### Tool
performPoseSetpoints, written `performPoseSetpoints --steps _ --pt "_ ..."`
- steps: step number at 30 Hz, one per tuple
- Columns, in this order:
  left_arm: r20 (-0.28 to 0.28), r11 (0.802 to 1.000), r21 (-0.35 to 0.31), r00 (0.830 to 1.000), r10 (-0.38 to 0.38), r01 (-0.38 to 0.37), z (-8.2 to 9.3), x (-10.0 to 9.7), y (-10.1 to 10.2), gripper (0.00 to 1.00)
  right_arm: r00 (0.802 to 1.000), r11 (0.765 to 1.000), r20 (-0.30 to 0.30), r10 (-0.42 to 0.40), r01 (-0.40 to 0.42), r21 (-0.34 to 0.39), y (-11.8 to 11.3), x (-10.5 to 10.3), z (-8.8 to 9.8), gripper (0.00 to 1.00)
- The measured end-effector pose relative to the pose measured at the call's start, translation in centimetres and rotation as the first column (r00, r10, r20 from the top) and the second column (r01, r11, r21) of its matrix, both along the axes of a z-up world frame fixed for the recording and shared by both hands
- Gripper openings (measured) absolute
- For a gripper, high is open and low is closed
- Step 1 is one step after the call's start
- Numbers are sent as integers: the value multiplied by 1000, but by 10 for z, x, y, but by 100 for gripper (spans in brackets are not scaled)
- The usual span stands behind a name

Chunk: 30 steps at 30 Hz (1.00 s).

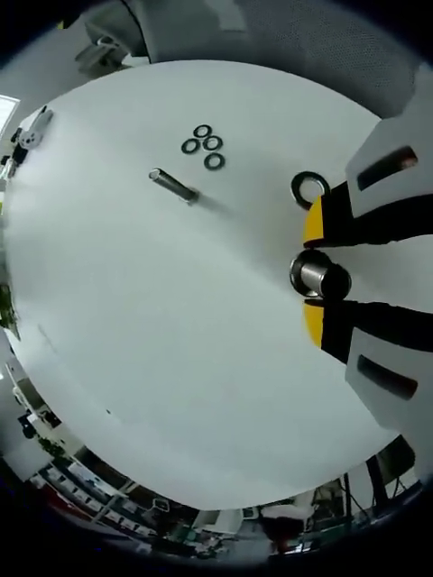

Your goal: Place the washer onto the threaded stud by aligning its center hole with the stud, sliding it down to the base, and recovering from edge contact or off-axis alignment until the washer reaches the visible bottom stop.

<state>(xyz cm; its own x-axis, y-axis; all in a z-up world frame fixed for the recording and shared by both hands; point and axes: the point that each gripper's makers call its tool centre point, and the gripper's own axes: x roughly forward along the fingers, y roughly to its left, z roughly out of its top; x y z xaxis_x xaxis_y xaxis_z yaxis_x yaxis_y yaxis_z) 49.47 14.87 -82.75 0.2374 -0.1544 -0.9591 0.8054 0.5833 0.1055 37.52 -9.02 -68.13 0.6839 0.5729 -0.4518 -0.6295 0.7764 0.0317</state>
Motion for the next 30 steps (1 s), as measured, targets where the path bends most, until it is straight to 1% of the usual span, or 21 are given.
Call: performPoseSetpoints --steps 5,7,8,10,14,18,20,23,28,30 --pt "18 1000 -13 999 27 -27 7 -7 5 23 1000 1000 1 6 -6 -1 1 0 0 37" --pt "27 998 -29 998 48 -47 10 -13 6 23 1000 1000 2 8 -8 -5 1 0 0 37" --pt "21 997 -36 998 63 -62 10 -17 8 23 1000 1000 3 9 -9 -7 1 -1 0 37" --pt "23 997 -40 997 69 -68 10 -27 10 23 1000 1000 3 11 -11 -9 1 -1 0 37" --pt "0 995 -47 996 88 -88 4 -40 14 23 1000 1000 3 14 -14 -14 2 -1 -1 37" --pt "-17 990 -76 992 122 -123 0 -47 10 23 1000 1000 5 15 -15 -20 1 -1 -1 37" --pt "-27 986 -97 990 136 -138 -1 -51 5 23 1000 1000 6 17 -17 -19 2 -1 -1 37" --pt "-33 985 -106 991 130 -133 -3 -56 -2 23 1000 1000 4 21 -21 -23 2 -2 -1 37" --pt "-52 986 -112 992 117 -122 -9 -59 -14 23 1000 1000 8 16 -16 -22 1 -1 -1 37" --pt "-58 986 -114 992 113 -119 -13 -58 -18 23 1000 1000 9 14 -14 -19 1 -1 0 37"
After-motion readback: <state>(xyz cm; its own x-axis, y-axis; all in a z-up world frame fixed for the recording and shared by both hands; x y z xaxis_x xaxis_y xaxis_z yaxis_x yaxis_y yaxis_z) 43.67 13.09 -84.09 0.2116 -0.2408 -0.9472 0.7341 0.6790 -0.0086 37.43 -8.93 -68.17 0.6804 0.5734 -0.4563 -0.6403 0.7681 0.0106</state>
